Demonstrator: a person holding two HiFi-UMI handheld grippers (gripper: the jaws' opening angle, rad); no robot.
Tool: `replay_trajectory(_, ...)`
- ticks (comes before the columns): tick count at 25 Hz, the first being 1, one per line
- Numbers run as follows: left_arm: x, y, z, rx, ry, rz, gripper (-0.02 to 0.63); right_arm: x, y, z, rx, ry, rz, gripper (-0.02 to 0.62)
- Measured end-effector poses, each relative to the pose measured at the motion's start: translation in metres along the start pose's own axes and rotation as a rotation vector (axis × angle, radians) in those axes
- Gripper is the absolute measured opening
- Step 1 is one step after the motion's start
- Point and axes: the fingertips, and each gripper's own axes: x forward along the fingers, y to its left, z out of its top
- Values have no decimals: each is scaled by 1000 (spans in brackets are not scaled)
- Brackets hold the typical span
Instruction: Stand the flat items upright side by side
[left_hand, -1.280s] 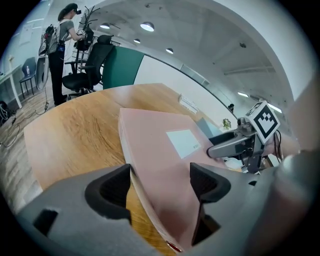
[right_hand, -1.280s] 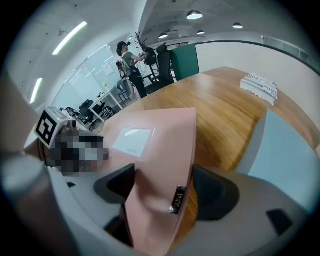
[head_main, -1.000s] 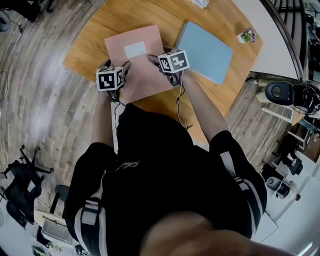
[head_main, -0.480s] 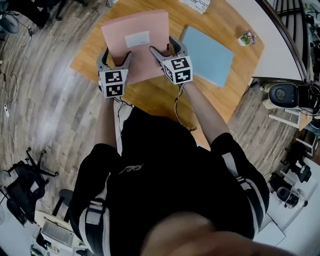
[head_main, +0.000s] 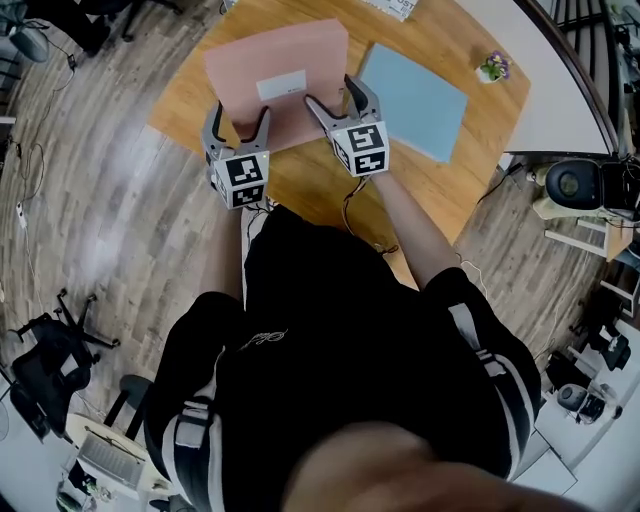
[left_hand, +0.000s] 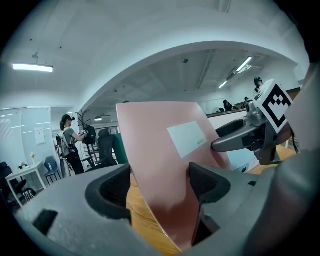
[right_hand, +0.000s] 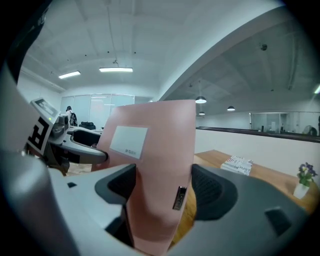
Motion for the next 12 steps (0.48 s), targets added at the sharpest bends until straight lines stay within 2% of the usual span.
replay_trajectory(3,-16,-8,0,6,-3,7,377,-16,6,-3,-1,-8,20,353)
replay_trajectory(7,-34,-19,-1,3,-6,20,344,-35,9,-7,-2,-18,28,353)
replay_trajectory(12,-56,-26,4,-1,-13,21,344,-53,20,-13,3,-24,22,353)
